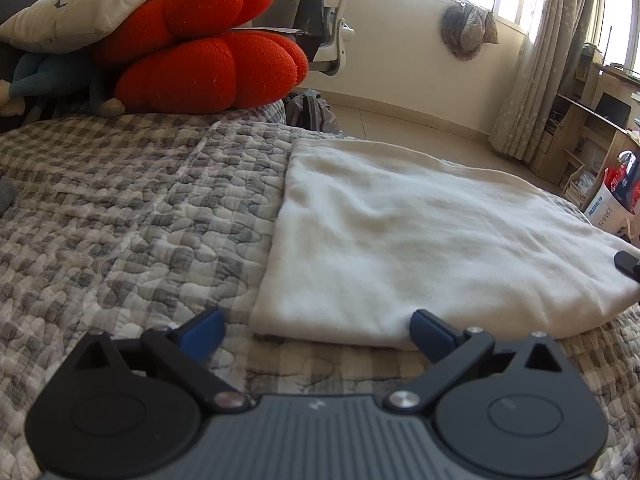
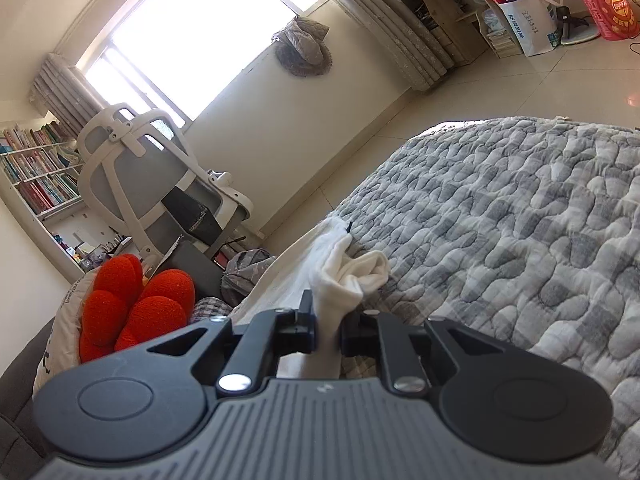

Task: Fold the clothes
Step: 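Lift the sweatshirt corner with the right gripper and fold it over, then grasp the folded sweatshirt edge with the left gripper while the right gripper holds its corner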

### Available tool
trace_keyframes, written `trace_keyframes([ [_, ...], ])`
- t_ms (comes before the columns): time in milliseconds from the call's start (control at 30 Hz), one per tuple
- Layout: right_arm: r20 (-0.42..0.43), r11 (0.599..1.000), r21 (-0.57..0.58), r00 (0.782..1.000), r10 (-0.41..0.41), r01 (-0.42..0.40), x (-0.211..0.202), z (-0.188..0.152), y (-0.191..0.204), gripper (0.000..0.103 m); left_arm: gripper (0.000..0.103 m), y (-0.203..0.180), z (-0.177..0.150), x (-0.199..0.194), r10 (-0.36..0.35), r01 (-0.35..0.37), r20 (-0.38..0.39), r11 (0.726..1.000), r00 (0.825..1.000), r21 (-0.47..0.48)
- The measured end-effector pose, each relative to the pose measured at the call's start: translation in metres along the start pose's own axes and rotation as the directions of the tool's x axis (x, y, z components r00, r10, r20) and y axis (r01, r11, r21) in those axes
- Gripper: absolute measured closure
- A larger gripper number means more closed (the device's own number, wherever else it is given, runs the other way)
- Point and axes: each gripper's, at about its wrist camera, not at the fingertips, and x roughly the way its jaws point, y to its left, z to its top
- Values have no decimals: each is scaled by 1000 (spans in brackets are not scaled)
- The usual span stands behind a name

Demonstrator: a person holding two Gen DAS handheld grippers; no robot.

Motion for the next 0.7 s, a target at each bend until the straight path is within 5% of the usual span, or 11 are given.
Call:
trace_keyframes([
  [133, 19, 995, -96, 999, 27, -25, 1, 0, 20, 87, 3, 13, 4, -4, -55, 54, -7, 996, 998, -64],
  [233, 47, 951, -293, 992, 113, -95, -3, -4, 61, 87, 3, 35, 6, -13, -149, 148, 8, 975, 989, -165],
  [333, -4, 836, -512, 973, 229, -199, -2, -22, 115, 87, 4, 65, 13, -27, -177, 182, 41, 941, 983, -285],
  [433, -164, 699, -629, 937, 310, -341, 7, -57, 159, 90, 4, 100, 20, -45, -146, 178, 110, 904, 983, -388],
  [567, -382, 579, -688, 897, 223, -437, 35, -120, 181, 94, 4, 127, 21, -52, -160, 209, 143, 856, 977, -472],
  [700, -432, 510, -736, 889, 152, -445, 40, -153, 181, 93, 4, 122, 18, -46, -203, 237, 123, 850, 971, -471],
])
